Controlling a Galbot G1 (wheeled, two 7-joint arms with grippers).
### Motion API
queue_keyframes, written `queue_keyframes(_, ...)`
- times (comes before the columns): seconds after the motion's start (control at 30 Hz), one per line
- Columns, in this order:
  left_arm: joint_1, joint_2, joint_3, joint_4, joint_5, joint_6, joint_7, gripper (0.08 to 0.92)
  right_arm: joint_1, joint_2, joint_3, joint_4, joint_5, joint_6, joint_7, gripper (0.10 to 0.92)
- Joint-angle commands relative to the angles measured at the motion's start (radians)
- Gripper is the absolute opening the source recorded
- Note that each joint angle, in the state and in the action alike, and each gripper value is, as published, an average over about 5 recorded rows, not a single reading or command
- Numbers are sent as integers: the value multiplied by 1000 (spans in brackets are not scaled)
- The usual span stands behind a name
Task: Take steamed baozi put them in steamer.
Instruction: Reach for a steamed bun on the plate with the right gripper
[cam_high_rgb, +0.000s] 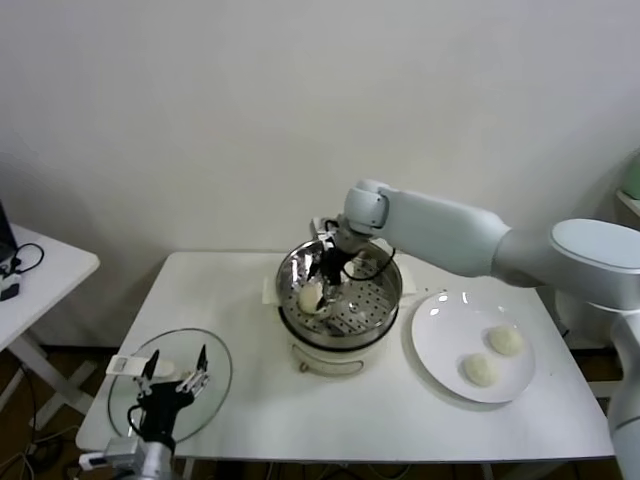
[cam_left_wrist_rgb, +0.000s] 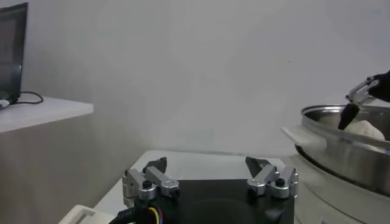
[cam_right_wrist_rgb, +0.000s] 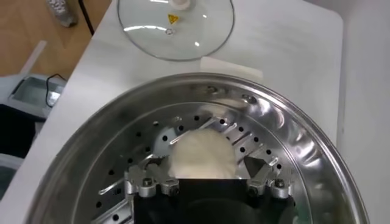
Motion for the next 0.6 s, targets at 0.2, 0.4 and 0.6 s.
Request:
queue_keyframes(0.2, -6, 6, -2, -6, -6, 9, -1, 823, 310, -298, -136, 235, 27, 107, -171, 823)
queue_keyframes(0.4, -1, 20, -22, -7, -40, 6, -1, 823, 282, -521, -99, 345, -146, 146, -181, 823)
queue_keyframes(0.6, -8, 33, -26, -16, -89, -11, 5, 823, -6, -757, 132, 441, -378, 163, -182, 823)
